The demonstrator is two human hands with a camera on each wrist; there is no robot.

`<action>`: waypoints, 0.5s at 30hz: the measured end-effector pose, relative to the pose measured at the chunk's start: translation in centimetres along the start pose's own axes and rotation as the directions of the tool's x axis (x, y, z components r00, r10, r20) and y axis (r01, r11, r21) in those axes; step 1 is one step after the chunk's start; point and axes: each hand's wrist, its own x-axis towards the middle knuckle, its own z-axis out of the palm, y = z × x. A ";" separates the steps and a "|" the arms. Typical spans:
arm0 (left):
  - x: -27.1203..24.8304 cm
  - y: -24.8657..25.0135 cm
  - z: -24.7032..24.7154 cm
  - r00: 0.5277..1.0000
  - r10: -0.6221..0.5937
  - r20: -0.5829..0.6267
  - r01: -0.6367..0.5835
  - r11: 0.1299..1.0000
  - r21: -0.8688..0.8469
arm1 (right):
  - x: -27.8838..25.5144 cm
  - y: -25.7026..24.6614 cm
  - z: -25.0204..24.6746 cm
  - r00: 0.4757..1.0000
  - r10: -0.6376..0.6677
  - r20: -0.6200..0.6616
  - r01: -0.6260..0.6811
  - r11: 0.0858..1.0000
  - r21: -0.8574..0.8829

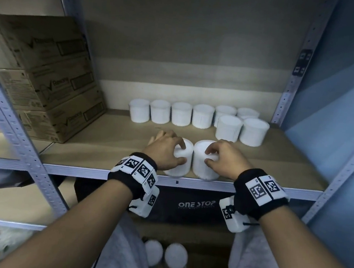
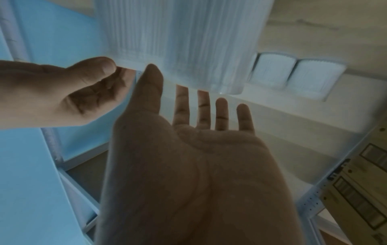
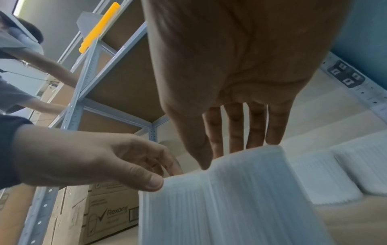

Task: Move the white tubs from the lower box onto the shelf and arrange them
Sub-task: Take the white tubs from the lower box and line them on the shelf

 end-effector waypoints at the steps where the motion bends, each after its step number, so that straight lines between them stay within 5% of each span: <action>1: -0.1 0.1 0.0 1.000 0.001 -0.017 -0.001 1.000 0.005 | -0.1 -0.1 0.0 1.000 -0.015 0.000 0.015 1.000 -0.019; 15: 1.5 0.0 0.6 0.996 -0.013 -0.089 0.004 0.995 -0.103 | 1.3 0.6 1.3 0.992 -0.041 -0.116 0.035 0.998 -0.050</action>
